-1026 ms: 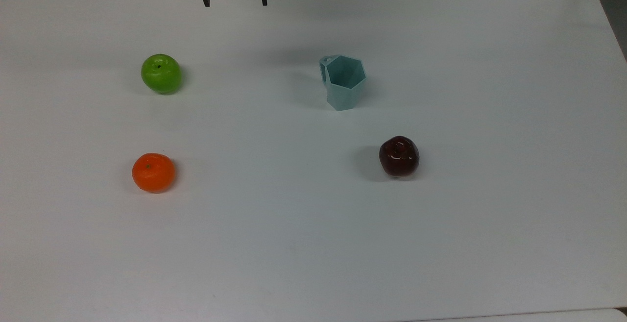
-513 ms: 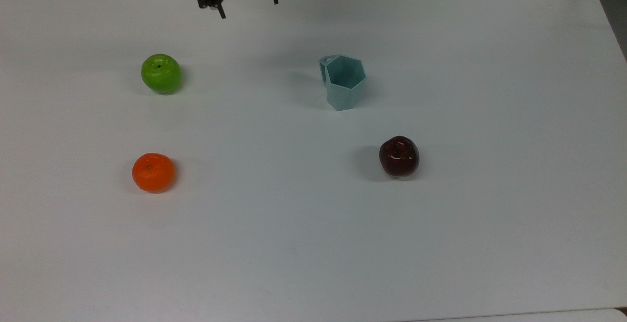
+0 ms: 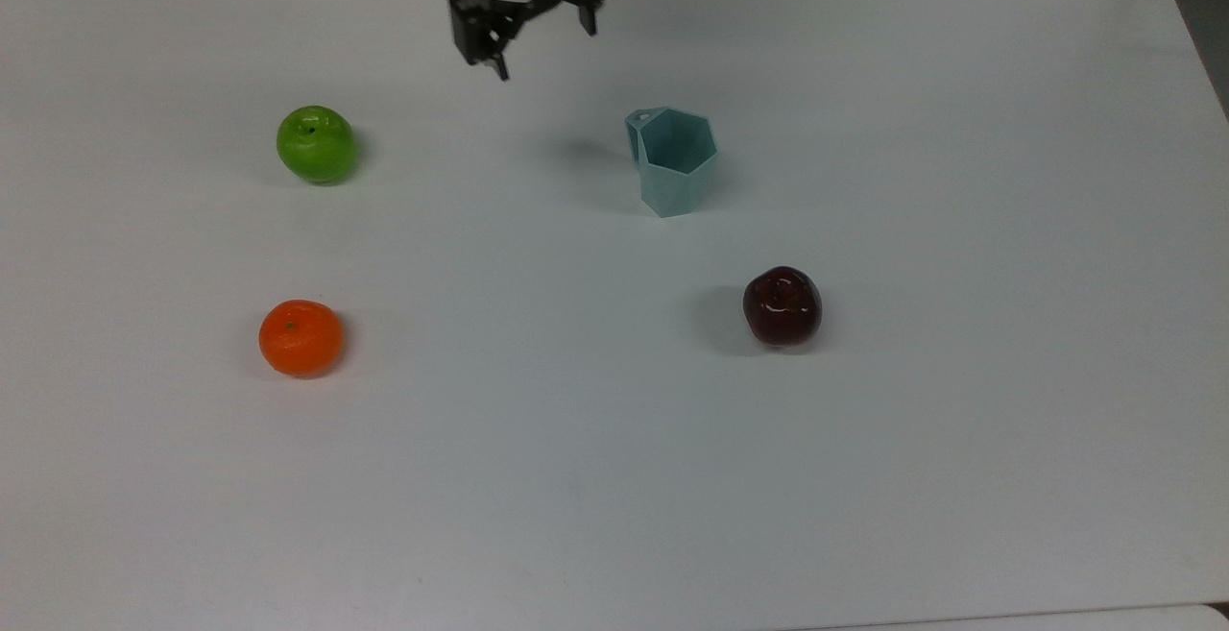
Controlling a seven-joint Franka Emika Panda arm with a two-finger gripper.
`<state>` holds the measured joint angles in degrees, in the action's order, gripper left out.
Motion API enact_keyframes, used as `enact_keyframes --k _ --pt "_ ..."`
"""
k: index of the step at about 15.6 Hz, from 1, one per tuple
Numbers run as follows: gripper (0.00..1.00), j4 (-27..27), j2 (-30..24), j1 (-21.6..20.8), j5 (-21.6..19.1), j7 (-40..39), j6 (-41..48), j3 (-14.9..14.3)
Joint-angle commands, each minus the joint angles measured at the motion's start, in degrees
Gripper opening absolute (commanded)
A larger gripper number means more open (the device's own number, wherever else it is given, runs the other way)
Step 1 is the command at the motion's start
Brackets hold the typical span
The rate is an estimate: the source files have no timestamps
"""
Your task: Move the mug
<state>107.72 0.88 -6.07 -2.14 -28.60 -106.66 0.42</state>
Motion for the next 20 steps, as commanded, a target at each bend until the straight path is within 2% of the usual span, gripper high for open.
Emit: enact_keyframes --k 1,4,5,7,8,9,11,20 --pt "1.00 10.48 -6.68 -2.62 -1.02 -1.11 -8.39 0.63" --pt "1.00 12.07 -5.89 -4.65 -1.11 -1.20 -9.09 1.42" --pt "0.95 12.33 -5.28 -4.74 -1.11 -1.20 -9.62 2.03" --pt "0.82 12.16 -2.91 -4.83 -1.02 -1.20 -9.80 3.35" --pt "0.72 11.99 -1.68 -4.74 -0.93 -1.20 -9.97 4.14" --pt "0.55 11.99 -0.62 -4.83 -0.76 -1.46 -11.02 4.49" --pt "0.54 12.07 0.70 -4.92 -0.49 -1.46 -13.57 4.50" --pt "0.54 11.90 3.17 -5.53 2.49 -1.46 -14.01 4.50"
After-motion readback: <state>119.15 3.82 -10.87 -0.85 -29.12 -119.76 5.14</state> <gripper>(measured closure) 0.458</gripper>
